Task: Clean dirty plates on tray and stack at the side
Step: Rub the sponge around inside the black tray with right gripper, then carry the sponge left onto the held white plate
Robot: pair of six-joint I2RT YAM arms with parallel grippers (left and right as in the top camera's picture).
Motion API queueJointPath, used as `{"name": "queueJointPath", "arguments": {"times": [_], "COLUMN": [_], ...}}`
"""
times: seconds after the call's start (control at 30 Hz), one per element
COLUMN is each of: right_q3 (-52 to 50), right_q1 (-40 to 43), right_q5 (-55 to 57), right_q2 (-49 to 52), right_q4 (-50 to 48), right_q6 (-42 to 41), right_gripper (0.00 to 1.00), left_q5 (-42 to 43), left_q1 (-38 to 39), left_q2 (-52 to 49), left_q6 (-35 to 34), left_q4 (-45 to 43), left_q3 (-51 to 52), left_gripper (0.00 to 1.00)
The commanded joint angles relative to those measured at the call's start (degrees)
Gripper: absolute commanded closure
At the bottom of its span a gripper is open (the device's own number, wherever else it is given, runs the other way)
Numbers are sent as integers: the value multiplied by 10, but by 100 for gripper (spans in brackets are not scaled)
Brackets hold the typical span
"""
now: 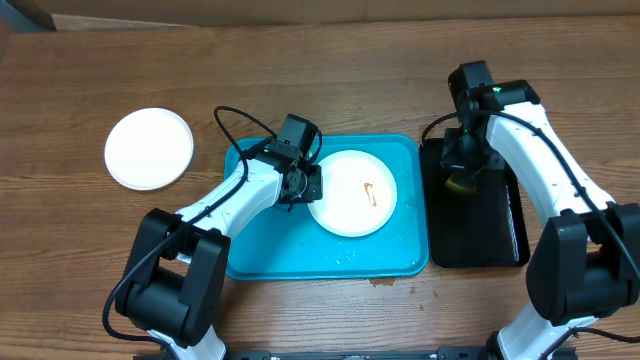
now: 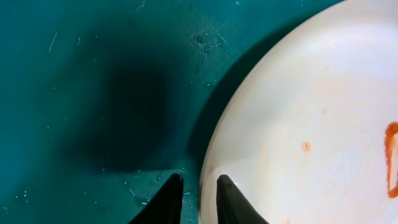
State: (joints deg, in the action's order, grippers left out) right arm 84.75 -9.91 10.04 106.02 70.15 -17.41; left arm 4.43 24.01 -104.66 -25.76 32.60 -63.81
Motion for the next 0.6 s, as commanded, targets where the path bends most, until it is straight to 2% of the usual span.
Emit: {"name": "queueJointPath", "arguments": {"times": [0.0, 0.13, 0.33, 0.57], "right_q3": [10, 8, 8, 8], "right_q1": [-4, -4, -4, -4], "right_q5": [4, 4, 4, 4], "right_q2": [-12, -12, -11, -11], "right_q4": [0, 0, -7, -16], "right_q6": [9, 9, 6, 3], "right_gripper": [96, 96, 96, 96], "left_q5": [-4, -3, -3, -3], "left_q1": [0, 0, 0, 0], "left_q2": [9, 9, 9, 9], "left_q6": [-2, -2, -2, -5], "left_q4": [-1, -1, -4, -13], "left_q3": [-9, -8, -6, 0], "left_gripper": [77, 76, 82, 81]}}
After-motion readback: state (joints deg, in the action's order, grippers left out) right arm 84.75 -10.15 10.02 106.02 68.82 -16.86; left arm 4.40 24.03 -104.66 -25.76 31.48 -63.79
